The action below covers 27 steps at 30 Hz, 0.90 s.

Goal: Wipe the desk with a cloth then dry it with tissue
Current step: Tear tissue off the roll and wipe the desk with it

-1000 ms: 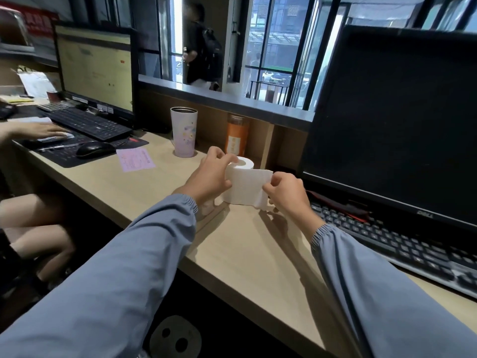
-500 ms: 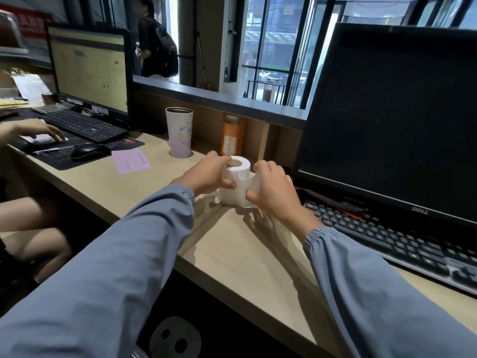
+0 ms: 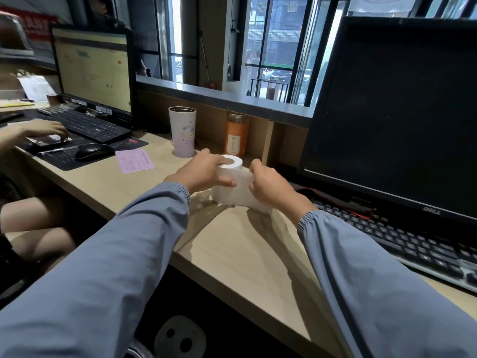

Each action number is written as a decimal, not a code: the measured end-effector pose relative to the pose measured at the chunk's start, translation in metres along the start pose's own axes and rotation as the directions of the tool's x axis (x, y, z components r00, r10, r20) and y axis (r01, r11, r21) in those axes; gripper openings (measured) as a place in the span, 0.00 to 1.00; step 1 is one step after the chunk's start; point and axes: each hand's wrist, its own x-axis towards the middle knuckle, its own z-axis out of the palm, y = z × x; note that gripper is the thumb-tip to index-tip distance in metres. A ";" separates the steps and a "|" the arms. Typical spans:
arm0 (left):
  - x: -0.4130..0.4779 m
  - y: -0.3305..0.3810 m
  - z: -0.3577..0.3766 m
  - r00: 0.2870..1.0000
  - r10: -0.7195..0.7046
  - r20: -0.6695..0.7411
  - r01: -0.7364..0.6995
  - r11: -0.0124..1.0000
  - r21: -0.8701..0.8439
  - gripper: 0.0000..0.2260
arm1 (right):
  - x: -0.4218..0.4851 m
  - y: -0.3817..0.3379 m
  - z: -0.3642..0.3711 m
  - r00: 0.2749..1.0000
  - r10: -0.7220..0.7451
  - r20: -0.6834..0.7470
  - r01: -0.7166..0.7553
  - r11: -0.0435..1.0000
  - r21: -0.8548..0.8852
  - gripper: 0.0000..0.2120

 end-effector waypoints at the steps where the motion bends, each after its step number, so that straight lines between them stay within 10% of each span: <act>1: 0.001 -0.001 0.000 1.000 0.013 0.006 -0.013 1.000 0.001 0.35 | 0.001 -0.001 0.001 0.999 -0.010 0.040 0.011 1.000 -0.003 0.08; 11: 0.002 -0.004 -0.003 0.998 0.051 0.045 -0.052 0.999 0.017 0.30 | 0.003 0.006 -0.001 0.943 -0.119 0.310 0.160 0.981 -0.108 0.11; 27: 0.005 -0.006 0.001 0.999 0.045 0.023 -0.045 0.999 0.003 0.29 | -0.001 0.012 -0.010 0.928 -0.084 0.363 0.139 0.982 -0.128 0.13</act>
